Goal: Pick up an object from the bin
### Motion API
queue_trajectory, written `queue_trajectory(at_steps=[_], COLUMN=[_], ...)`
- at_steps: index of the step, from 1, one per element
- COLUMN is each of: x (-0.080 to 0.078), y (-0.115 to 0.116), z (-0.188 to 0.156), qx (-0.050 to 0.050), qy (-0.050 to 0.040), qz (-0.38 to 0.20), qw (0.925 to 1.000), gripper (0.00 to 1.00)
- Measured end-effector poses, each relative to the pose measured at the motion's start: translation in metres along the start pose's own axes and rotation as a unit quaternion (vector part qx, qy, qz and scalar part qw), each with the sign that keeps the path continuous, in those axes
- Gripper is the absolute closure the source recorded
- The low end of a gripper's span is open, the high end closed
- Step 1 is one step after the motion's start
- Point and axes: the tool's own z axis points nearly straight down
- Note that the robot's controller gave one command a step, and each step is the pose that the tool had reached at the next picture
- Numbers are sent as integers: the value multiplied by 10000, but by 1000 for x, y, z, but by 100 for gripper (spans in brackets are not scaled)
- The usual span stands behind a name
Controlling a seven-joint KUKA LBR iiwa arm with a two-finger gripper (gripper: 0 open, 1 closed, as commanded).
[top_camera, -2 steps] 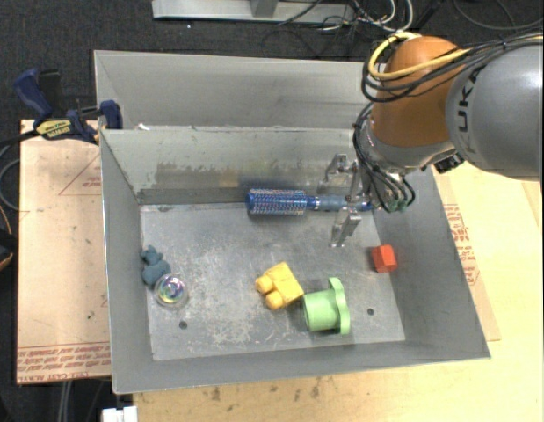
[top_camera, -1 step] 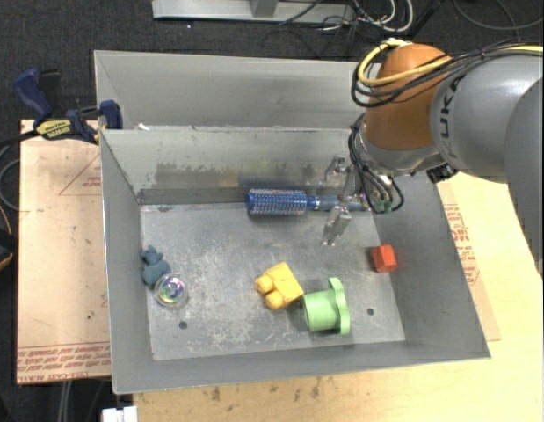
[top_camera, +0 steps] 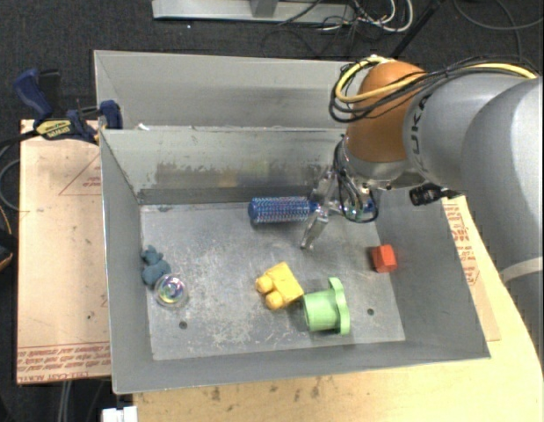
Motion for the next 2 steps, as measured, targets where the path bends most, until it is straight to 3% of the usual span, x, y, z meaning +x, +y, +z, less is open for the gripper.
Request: queue_trajectory(at_steps=[1,2], x=[-1,14], y=[0,0], z=[-1,-127], qx=[6,1], qy=[-11,-20], qz=[-17,-87], qw=[10000,10000], gripper=[100,100])
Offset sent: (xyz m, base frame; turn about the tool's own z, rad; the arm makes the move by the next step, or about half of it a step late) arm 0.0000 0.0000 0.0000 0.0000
